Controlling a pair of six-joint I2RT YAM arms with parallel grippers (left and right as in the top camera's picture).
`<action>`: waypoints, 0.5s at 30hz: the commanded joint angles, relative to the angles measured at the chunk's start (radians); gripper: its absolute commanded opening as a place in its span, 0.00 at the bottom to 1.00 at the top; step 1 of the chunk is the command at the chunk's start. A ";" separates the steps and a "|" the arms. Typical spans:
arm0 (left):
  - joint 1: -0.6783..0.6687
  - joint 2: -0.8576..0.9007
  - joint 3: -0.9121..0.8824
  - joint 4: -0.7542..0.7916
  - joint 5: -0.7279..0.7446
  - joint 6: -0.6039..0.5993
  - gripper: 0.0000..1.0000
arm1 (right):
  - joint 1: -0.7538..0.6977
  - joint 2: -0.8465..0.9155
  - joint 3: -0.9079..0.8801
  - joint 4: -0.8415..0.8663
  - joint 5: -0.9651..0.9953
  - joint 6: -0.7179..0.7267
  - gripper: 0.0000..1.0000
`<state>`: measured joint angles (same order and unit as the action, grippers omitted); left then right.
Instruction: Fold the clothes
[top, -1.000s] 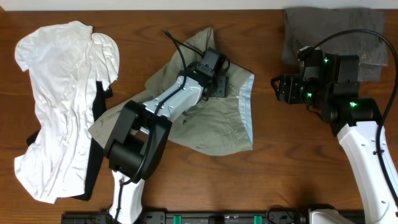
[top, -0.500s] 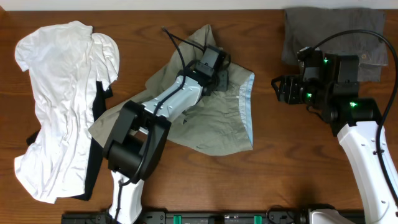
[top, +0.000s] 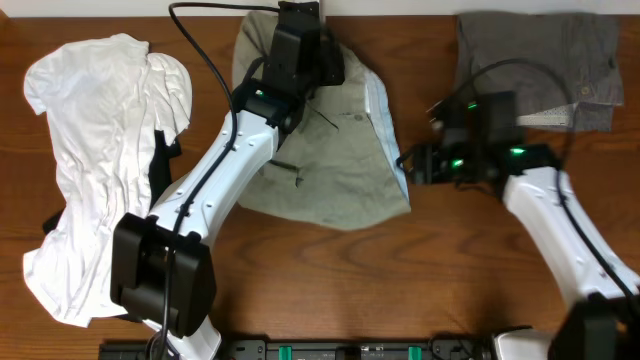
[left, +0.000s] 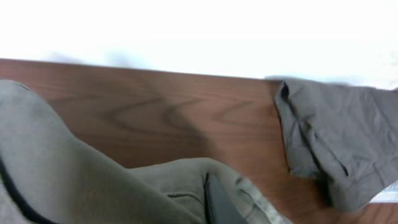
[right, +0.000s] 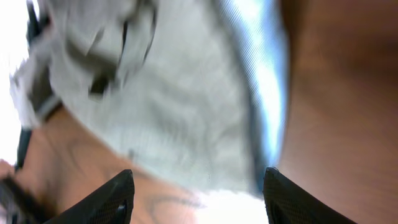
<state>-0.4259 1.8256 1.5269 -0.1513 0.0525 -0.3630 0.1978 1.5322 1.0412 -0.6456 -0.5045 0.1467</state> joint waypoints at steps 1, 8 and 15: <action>-0.001 0.009 0.007 0.007 -0.013 0.003 0.06 | 0.051 0.053 -0.010 0.002 0.002 -0.025 0.64; 0.000 0.009 0.007 0.003 -0.013 0.019 0.06 | 0.076 0.152 -0.010 0.017 0.189 -0.023 0.63; 0.004 0.009 0.007 0.003 -0.013 0.033 0.06 | 0.077 0.204 -0.010 0.037 0.238 -0.020 0.63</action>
<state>-0.4271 1.8385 1.5265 -0.1535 0.0521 -0.3534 0.2661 1.7077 1.0363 -0.6155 -0.3050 0.1402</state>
